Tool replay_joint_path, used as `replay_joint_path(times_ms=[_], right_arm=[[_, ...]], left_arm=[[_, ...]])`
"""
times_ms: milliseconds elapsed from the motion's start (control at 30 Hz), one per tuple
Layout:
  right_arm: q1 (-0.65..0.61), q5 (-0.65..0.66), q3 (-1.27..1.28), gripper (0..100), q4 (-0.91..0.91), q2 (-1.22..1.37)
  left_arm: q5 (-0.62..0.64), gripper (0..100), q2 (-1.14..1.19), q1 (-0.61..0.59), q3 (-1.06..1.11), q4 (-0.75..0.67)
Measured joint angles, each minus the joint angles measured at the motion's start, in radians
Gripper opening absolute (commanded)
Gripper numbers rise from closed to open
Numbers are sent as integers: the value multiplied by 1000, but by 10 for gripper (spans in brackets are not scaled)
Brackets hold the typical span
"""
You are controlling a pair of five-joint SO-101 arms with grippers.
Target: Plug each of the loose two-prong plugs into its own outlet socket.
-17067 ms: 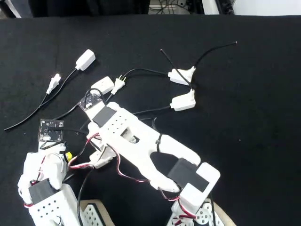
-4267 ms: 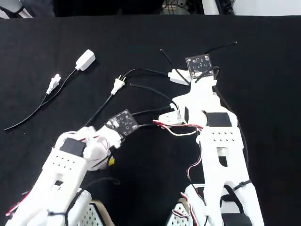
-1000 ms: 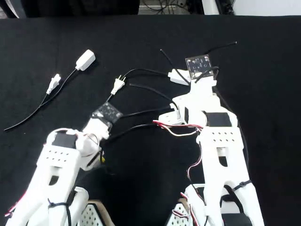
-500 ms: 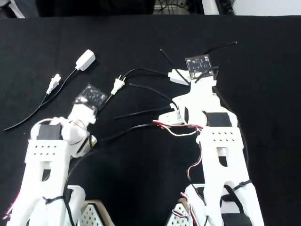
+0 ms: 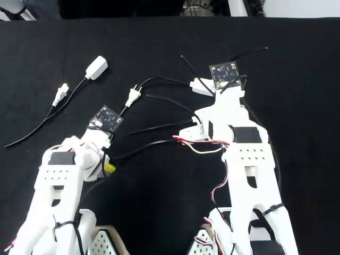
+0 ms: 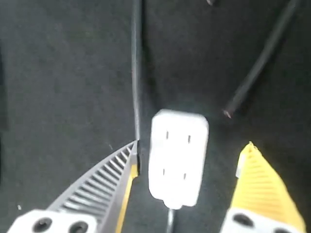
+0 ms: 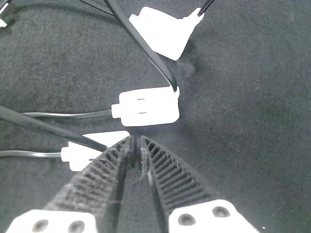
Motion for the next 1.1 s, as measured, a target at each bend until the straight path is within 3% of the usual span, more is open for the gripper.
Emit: replay_joint_path(times_ms=[133, 300, 433, 600, 667, 800, 1000, 1100], right_arm=[[0, 0, 0, 13, 0, 0], [0, 0, 0, 13, 0, 0], [0, 0, 0, 13, 0, 0], [0, 0, 0, 13, 0, 0], [0, 0, 0, 13, 0, 0], [0, 0, 0, 15, 0, 0], [-34, 0, -71, 50, 169, 0], [-66, 2, -147, 113, 295, 0]], left_arm=[[0, 191, 201, 20, -60, -9], [5, 88, 489, 41, -290, 157], [5, 57, 509, 41, -330, 209], [6, 55, 344, 60, -311, 296], [0, 59, 241, 98, -264, 298], [-12, 140, 84, 195, -83, 157], [-14, 359, -26, 255, -15, 204], [-14, 350, -63, 241, -23, 259]])
